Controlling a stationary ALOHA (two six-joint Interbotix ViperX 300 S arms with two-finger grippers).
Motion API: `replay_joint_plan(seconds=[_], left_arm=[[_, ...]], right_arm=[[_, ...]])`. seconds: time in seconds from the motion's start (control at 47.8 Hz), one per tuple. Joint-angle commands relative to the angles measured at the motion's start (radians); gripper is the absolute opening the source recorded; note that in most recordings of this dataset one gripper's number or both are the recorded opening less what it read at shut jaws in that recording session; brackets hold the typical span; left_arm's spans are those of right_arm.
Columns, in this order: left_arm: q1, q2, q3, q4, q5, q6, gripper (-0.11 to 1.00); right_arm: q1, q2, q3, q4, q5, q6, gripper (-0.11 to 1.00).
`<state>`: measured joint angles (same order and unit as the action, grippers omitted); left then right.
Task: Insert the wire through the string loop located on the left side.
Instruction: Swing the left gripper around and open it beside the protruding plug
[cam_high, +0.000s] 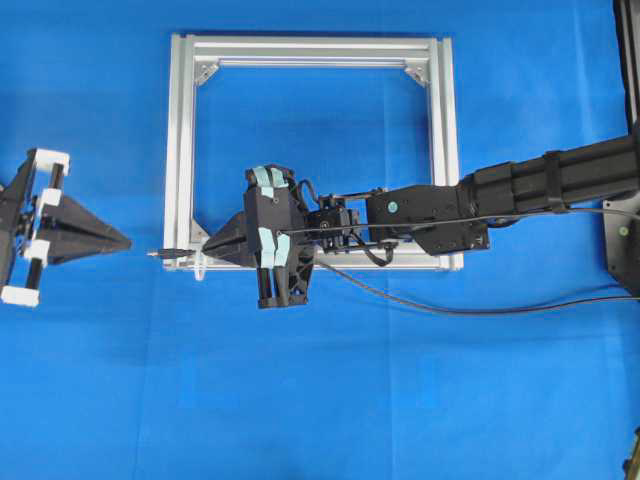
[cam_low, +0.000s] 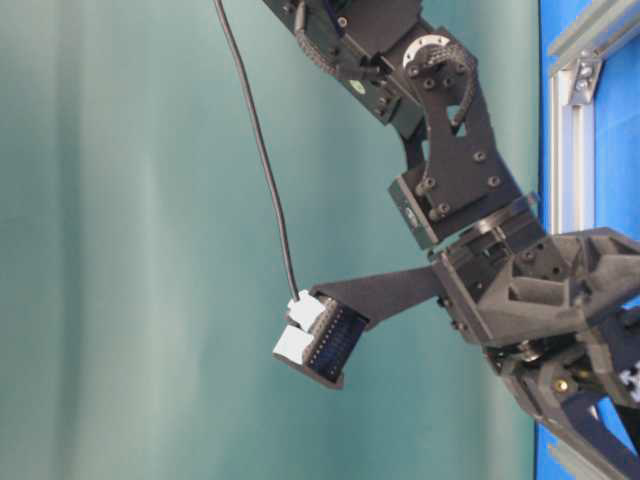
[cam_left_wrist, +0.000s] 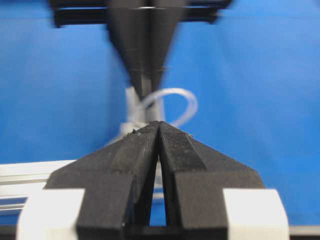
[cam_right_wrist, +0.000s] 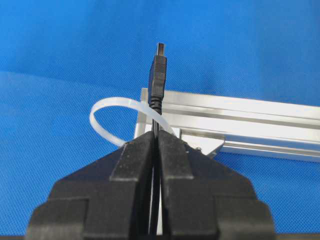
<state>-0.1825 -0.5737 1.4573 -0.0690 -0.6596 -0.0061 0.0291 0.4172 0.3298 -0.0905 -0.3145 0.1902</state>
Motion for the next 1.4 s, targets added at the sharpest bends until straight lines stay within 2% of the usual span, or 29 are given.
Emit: replay_joint_plan(seconds=[0.0,0.356,0.46,0.628,0.732,0.963,1.276,1.381], left_arm=[[-0.011,-0.014,-0.009,0.002,0.021,0.002,0.0],[-0.006,-0.02,-0.011,0.002,0.034,-0.012,0.03],[-0.006,-0.02,-0.015,0.0,0.034,-0.017,0.22],[-0.006,-0.017,-0.018,-0.002,0.035,-0.028,0.74],[-0.006,-0.015,-0.02,-0.002,0.04,-0.029,0.92],[0.0,0.055,-0.041,-0.003,0.032,-0.031,0.9],[0.023,0.379,-0.152,-0.002,-0.015,-0.028,0.9],[0.023,0.436,-0.175,-0.002,-0.044,-0.028,0.89]], right_arm=[[-0.005,-0.018,-0.017,-0.002,-0.003,-0.002,0.0],[-0.005,-0.018,-0.015,-0.002,-0.003,-0.002,0.0],[-0.005,-0.018,-0.015,-0.002,-0.003,-0.002,0.0],[-0.005,-0.018,-0.015,-0.002,-0.003,-0.002,0.0],[-0.005,-0.018,-0.015,-0.002,-0.003,-0.002,0.0],[-0.005,-0.018,-0.017,-0.002,-0.003,-0.006,0.0],[-0.006,-0.018,-0.012,-0.003,-0.003,-0.005,0.0],[-0.006,-0.018,-0.012,-0.003,-0.003,-0.005,0.0]])
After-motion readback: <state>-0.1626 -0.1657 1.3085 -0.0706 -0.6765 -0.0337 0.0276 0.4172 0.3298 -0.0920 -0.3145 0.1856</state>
